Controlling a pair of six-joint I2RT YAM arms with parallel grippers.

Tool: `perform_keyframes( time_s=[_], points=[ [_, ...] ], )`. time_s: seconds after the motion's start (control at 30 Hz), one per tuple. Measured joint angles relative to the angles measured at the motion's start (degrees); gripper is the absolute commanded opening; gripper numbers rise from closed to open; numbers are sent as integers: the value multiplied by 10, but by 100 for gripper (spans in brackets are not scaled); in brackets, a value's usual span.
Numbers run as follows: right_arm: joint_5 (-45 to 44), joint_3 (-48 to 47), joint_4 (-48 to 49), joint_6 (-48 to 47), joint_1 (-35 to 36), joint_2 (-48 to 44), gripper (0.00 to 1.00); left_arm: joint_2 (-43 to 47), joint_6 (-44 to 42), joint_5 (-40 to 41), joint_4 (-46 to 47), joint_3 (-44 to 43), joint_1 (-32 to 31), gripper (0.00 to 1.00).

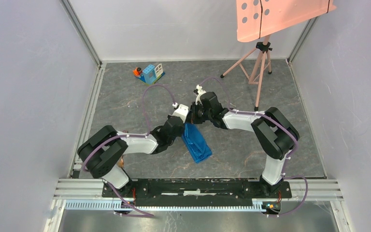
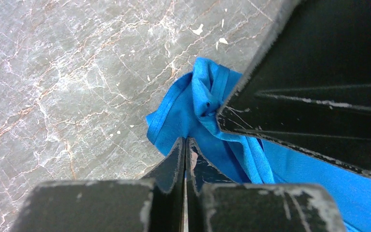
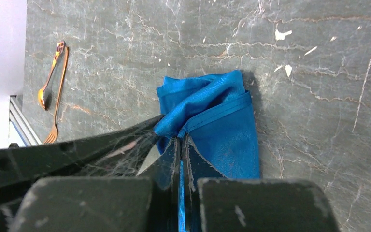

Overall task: Fold the napkin into a case and place the utensils inside
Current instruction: Stuff the top corner of the smaller-rectangle-folded napkin into the folded napkin.

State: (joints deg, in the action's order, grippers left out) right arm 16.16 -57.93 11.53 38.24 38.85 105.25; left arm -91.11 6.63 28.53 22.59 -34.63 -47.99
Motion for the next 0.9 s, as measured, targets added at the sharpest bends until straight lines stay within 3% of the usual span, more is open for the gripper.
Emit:
perform_keyframes(
  time_s=[0.33, 0.9],
  points=[
    [4, 15, 13, -13, 14, 0, 0, 35, 38, -68, 78, 55, 38, 2],
    [15, 2, 57, 4, 34, 68, 0, 52, 56, -125, 160, 106, 45, 2]
  ],
)
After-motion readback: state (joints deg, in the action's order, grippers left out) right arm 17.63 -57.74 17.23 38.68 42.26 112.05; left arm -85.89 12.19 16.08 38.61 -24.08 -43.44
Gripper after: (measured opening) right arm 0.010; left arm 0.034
